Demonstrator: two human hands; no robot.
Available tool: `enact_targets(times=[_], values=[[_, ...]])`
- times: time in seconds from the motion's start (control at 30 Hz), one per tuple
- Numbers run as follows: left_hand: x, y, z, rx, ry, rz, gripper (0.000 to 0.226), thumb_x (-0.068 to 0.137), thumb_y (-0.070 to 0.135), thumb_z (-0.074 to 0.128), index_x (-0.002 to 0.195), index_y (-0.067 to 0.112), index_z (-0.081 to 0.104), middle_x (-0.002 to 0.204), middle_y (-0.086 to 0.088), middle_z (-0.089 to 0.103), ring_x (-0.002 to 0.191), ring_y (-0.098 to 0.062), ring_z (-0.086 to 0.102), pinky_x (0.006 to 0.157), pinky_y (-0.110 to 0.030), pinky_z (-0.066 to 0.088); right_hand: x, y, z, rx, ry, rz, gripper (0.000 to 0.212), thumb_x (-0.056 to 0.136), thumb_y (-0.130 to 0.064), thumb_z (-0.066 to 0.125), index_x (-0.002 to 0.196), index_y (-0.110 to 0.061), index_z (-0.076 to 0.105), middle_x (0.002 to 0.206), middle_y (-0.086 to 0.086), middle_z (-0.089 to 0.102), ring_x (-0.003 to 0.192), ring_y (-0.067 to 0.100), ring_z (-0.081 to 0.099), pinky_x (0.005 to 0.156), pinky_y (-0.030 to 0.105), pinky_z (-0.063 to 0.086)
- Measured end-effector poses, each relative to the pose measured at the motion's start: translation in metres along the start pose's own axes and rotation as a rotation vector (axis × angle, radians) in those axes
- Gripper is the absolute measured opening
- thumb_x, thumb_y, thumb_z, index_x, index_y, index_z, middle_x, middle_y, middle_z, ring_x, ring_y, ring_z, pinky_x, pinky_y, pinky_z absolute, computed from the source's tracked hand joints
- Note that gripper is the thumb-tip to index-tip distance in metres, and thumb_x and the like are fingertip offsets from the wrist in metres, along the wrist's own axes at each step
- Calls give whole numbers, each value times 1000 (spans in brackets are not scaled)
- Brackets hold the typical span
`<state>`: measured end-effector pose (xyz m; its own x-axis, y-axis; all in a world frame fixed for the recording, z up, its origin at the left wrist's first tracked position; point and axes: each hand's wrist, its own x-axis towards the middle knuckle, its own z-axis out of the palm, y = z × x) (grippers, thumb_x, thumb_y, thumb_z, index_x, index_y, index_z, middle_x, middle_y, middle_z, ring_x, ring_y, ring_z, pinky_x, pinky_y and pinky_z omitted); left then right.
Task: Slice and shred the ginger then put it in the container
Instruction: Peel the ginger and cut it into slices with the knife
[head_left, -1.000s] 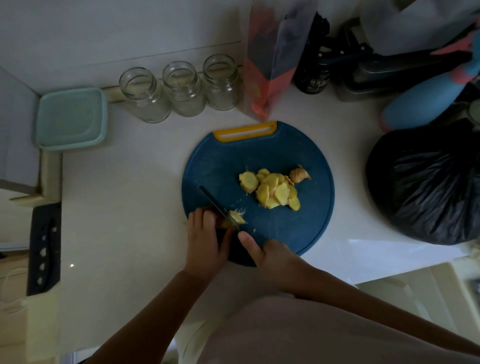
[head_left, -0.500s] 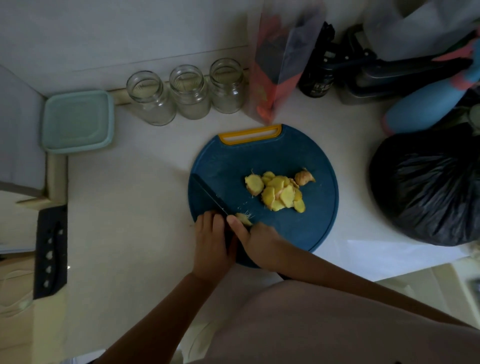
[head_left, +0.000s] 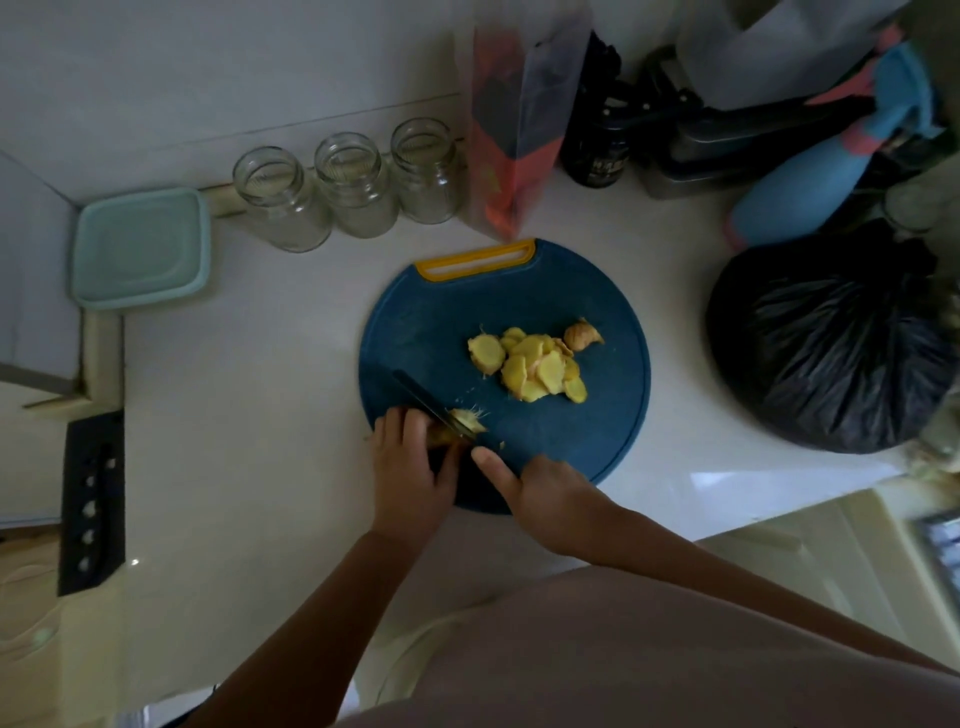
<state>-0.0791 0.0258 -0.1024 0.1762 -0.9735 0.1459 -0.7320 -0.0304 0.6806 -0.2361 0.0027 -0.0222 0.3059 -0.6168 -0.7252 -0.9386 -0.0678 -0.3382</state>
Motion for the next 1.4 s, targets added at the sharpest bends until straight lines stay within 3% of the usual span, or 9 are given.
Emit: enact_targets(times=[0.1,0.3,0.9,0.97,1.03,1.13,1.2,1.27,1.4], values=[[1,0,0,-11,-7,11,24,80,35,51,94,17,44,91,-12,51,85,-19,40,71,-22,24,3,-2,6,-60,-23,-18,58,106,-31,25,152,-1,7,103,19,54,76,21,44,72,34,42],[1,-1,0,-11,-8,24,18,79,31,50,88,16,46,88,-12,50,82,-16,38,70,-24,23,18,-13,2,-33,-41,-93,66,106,-21,29,151,-26,-18,114,22,47,91,28,54,72,32,40],[0,-4,3,-96,10,-8,18,79,26,50,89,16,39,88,-12,50,82,-17,40,71,-28,32,45,-28,-7,130,63,-15,57,106,-29,28,155,-13,4,100,19,47,87,26,52,70,33,38],[2,-4,3,-94,8,-7,20,80,29,50,92,17,40,92,-11,50,85,-18,41,71,-31,35,39,-24,-9,124,-6,34,64,102,-51,24,120,6,47,81,9,51,84,23,54,73,31,41],[2,-4,2,-68,-1,-15,23,81,31,50,97,17,42,96,-11,50,88,-19,41,74,-31,35,34,-18,-7,262,-4,102,81,88,-73,17,86,2,47,69,3,47,79,20,52,74,30,41],[2,-3,2,-15,-5,-12,26,81,32,49,102,17,44,98,-12,50,89,-20,43,76,-29,32,22,-10,-2,76,-21,64,80,95,-63,20,120,9,45,83,9,53,80,19,48,73,30,40],[1,-3,1,1,-9,-2,29,82,32,49,104,13,48,97,-13,52,89,-21,43,76,-31,35,16,-2,4,129,61,38,57,107,-30,26,155,-13,0,95,16,48,82,21,43,71,32,37],[2,-3,1,10,-4,-1,34,83,33,50,104,7,54,96,-13,55,89,-23,44,75,-33,37,12,4,7,174,43,30,59,107,-26,23,152,-30,-14,88,11,37,82,20,41,71,32,36],[2,-1,1,16,10,12,35,81,33,52,97,2,57,93,-13,55,87,-20,43,75,-27,31,8,3,8,171,-10,130,67,102,-51,19,140,2,33,78,9,40,83,19,47,71,30,40]])
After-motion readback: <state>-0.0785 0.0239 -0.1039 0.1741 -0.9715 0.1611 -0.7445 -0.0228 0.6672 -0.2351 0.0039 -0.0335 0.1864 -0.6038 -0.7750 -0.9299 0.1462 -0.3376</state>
